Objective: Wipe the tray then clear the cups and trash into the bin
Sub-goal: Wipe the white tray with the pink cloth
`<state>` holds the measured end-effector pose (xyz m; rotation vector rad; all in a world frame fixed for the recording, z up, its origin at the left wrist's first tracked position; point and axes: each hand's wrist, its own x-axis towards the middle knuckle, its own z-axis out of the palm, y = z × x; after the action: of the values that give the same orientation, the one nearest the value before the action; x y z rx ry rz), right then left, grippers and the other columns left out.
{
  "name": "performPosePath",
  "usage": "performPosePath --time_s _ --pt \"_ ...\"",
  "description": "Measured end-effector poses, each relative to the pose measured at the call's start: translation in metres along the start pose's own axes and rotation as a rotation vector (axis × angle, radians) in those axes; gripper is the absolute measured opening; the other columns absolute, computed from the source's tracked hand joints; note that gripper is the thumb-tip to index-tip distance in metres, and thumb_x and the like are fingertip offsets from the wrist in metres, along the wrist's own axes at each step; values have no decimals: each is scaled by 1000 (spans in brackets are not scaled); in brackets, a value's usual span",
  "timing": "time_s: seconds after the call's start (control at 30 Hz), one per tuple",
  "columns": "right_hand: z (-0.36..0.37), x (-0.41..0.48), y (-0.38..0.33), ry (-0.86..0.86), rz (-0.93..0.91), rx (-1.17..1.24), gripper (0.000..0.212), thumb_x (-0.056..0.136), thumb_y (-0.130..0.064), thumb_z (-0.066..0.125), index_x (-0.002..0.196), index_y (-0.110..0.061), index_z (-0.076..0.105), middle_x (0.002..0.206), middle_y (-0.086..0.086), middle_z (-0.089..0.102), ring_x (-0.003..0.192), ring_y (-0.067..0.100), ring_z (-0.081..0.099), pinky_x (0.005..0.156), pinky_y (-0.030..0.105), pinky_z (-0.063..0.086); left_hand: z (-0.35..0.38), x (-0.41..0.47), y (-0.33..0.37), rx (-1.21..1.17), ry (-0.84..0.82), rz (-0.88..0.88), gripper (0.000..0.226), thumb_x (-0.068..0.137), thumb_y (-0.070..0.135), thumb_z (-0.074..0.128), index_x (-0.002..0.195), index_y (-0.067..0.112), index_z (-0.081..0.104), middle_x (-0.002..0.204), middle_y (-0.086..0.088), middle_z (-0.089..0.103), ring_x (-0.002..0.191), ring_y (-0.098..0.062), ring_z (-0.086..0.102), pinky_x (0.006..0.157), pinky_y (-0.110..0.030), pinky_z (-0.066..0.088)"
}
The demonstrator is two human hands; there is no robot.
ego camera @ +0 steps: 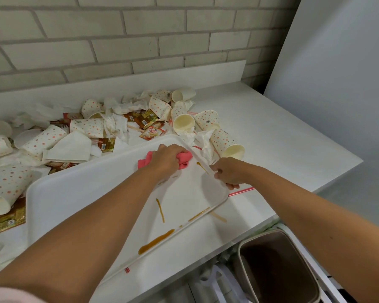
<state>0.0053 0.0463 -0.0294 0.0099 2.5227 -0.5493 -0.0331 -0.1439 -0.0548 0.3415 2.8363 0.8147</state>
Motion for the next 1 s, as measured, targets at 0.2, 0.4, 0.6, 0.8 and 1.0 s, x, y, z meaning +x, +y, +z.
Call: performPosePath --time_s 0.2,0.4,0.6,0.8,1.0 --pt "2 2 -3 24 -27 -115 30 93 0 34 119 -2 50 53 7 51 39 16 45 42 19 37 13 -6 18 32 -99 85 36 60 20 27 78 35 54 104 5 61 99 -24 49 90 -48 40" --pt "5 1 -7 20 1 -169 30 93 2 35 117 1 52 58 7 53 41 16 50 44 21 41 2 -10 -7 64 -219 288 46 80 0 41 100 36 64 99 22 60 105 -21 48 96 -45 37" --pt "5 1 -7 26 -9 -212 29 91 4 39 115 5 55 58 7 51 42 15 47 43 21 38 3 -14 6 71 -8 60 35 48 16 20 63 27 50 80 8 59 85 -24 56 78 -50 46" --pt "5 2 1 42 -77 -124 20 95 -2 34 92 -18 45 70 7 53 35 11 49 38 17 38 28 -20 20 53 -40 267 36 85 0 41 95 28 62 113 6 61 98 -18 41 89 -40 36" --pt "8 1 3 66 -86 -108 23 96 -2 33 86 -23 38 76 4 48 41 13 48 40 18 37 2 -24 1 -2 -278 407 44 89 -1 48 119 28 61 116 10 60 108 -12 45 93 -27 33"
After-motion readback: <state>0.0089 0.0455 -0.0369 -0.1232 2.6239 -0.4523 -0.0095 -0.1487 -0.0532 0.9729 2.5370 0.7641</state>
